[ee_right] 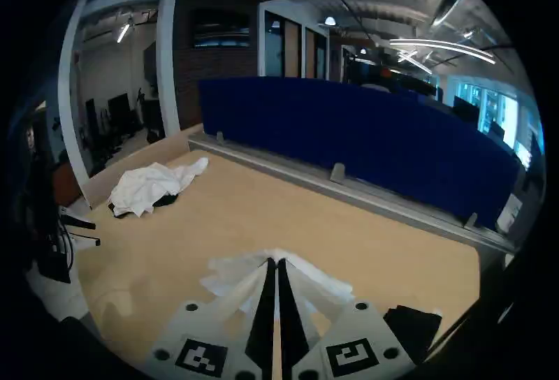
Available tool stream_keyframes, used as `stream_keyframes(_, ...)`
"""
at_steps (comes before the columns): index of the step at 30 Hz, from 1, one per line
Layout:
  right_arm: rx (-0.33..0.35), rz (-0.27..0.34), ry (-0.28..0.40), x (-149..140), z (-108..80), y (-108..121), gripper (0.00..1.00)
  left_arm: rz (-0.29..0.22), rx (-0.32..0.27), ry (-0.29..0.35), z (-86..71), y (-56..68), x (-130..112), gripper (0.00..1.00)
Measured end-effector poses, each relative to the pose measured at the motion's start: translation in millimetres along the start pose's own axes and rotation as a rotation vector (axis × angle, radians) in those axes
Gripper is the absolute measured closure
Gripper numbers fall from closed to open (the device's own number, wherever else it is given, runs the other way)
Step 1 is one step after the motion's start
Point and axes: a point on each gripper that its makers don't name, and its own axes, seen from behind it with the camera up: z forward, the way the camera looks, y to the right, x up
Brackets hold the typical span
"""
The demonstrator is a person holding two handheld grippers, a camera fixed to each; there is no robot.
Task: Fold towel
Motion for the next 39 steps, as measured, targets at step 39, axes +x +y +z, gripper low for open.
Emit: stream_keyframes(39,-0.220,0.056,-0.050,15,-19.3,214,0.98,-0.007,0.046,-0.018,-2.7,5.7,-4,0.09)
